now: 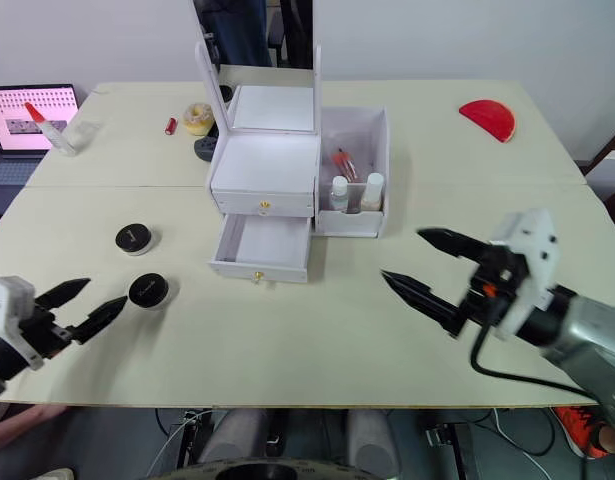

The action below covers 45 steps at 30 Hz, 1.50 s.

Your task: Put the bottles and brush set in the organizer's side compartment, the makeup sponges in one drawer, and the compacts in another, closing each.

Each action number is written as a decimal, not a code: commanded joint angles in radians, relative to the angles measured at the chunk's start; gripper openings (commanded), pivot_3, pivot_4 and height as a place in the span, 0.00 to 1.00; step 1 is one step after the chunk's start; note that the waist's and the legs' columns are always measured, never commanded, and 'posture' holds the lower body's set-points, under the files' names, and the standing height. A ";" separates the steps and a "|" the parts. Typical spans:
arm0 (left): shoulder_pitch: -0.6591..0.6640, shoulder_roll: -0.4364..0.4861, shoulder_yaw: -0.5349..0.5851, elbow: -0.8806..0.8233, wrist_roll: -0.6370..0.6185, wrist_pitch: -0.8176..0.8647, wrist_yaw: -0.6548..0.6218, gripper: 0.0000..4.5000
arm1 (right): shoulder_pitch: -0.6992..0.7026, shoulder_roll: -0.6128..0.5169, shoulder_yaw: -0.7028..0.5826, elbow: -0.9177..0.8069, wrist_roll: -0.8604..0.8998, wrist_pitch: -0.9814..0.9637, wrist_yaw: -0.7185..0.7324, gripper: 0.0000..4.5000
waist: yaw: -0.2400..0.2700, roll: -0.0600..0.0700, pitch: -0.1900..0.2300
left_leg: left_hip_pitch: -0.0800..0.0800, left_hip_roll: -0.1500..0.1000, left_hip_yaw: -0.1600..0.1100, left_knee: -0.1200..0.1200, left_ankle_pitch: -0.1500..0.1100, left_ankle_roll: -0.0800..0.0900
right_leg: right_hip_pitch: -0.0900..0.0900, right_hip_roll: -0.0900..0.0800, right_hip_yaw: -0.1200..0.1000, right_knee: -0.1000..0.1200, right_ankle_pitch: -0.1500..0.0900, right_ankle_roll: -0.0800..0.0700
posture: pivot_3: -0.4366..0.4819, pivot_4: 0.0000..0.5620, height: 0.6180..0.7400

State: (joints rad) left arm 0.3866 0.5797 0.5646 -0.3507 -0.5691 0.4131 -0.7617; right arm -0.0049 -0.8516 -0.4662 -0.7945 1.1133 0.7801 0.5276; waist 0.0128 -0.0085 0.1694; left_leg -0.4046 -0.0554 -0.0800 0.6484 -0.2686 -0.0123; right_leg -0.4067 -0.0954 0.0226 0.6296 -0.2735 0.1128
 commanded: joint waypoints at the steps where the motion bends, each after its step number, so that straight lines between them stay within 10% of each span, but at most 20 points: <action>1: -0.003 -0.019 -0.036 -0.034 0.026 -0.015 0.042 0.99 | -0.119 -0.011 0.107 0.000 0.020 0.006 -0.040 1.00 | 0.004 0.000 0.000 | 0.000 0.000 0.000 0.000 0.000 0.000 | 0.000 0.000 -0.001 0.000 0.000 0.000 | 0.48 0.27 1.00; 20: -0.123 -0.063 -0.208 0.121 0.142 -0.139 0.082 0.99 | -0.219 -0.033 0.237 0.053 -0.083 -0.009 0.041 1.00 | 0.024 -0.001 -0.001 | 0.000 -0.001 -0.001 0.002 0.000 0.000 | 0.001 0.000 -0.003 0.001 0.002 0.002 | 0.48 0.27 1.00; 45: -0.115 -0.016 -0.166 0.092 0.111 -0.154 0.039 0.99 | -0.270 0.003 0.260 0.087 -0.118 -0.012 0.079 1.00 | 0.024 -0.001 -0.001 | 0.000 -0.001 -0.001 0.002 0.000 0.000 | 0.001 0.000 -0.003 0.001 0.002 0.002 | 0.48 0.27 1.00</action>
State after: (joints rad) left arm 0.2746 0.5520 0.4049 -0.2378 -0.4634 0.2750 -0.7174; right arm -0.2583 -0.8503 -0.1928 -0.6984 0.9956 0.7864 0.6036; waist 0.0366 -0.0098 0.1680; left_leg -0.4046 -0.0567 -0.0814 0.6500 -0.2684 -0.0123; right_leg -0.4057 -0.0955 0.0198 0.6302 -0.2716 0.1145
